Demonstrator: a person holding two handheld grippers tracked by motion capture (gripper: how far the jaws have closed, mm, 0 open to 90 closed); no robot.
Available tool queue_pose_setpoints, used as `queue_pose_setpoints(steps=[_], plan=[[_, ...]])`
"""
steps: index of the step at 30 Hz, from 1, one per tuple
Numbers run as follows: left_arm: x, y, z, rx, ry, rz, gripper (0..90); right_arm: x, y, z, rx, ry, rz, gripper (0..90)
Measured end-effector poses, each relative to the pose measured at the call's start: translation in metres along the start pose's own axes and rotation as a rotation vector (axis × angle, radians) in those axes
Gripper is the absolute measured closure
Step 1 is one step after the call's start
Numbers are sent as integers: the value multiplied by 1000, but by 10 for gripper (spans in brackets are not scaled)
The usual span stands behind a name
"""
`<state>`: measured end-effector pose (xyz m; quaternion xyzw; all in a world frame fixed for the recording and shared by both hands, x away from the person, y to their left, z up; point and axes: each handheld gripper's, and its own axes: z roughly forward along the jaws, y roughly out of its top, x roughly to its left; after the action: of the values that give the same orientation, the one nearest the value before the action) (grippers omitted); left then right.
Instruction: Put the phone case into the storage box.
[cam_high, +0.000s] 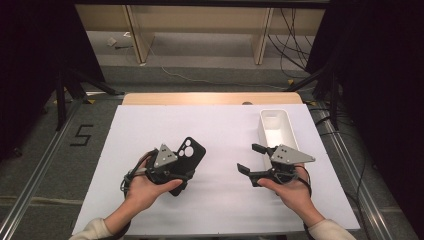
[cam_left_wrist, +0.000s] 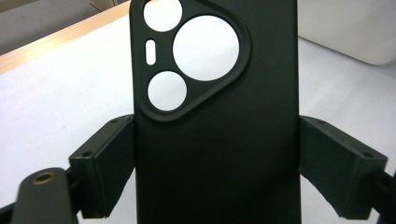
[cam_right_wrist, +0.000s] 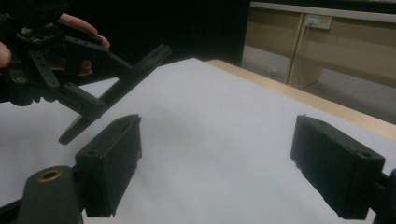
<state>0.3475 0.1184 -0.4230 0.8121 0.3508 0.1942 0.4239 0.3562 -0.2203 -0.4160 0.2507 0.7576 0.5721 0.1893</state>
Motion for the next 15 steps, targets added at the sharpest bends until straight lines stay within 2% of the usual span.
queue_pose_setpoints(steps=[15], plan=[[-8, 3, 6, -1, -19, 21, 149, -4, 4, 9, -3, -1, 18, 177]])
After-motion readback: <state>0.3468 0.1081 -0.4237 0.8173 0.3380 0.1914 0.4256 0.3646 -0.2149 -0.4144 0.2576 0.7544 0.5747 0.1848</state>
